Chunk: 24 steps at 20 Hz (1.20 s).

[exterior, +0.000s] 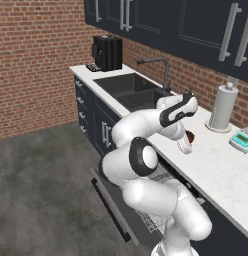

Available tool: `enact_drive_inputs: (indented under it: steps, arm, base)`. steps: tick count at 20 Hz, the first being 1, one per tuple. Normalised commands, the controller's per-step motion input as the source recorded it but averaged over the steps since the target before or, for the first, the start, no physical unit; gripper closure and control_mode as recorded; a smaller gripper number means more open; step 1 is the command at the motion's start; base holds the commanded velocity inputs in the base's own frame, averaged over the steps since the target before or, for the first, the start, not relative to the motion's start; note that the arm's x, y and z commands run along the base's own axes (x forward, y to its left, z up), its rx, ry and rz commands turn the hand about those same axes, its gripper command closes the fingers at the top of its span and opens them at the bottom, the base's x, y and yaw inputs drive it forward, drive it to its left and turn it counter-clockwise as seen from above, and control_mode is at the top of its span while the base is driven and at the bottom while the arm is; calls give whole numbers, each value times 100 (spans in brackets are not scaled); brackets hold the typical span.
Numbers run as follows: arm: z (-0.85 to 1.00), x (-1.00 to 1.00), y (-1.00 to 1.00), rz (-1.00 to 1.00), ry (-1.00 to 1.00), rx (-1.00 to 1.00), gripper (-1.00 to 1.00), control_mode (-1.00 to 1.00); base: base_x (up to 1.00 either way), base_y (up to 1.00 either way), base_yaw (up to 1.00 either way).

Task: Pick up the cup and bowl from the counter, place them in the dishwasher, and close the dishwasher door.

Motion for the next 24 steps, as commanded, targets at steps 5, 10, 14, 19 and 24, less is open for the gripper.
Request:
enact_drive_inputs:
  steps: [5, 10, 14, 19, 24]
  arm:
    - [0, 56, 0, 0, 56, 3, -100, -100]
    - [2, 63, 0, 0, 46, 4, -100, -100]
    - [0, 59, 0, 0, 43, 6, -100, -100]
    - [7, 46, 0, 0, 27, 6, -100, -100]
    - [37, 39, -1, 0, 20, 14, -100, -100]
  base:
    - [0, 0, 0]
    - [0, 0, 0]
    - [0, 0, 0]
    - [0, 0, 0]
    - [0, 0, 0]
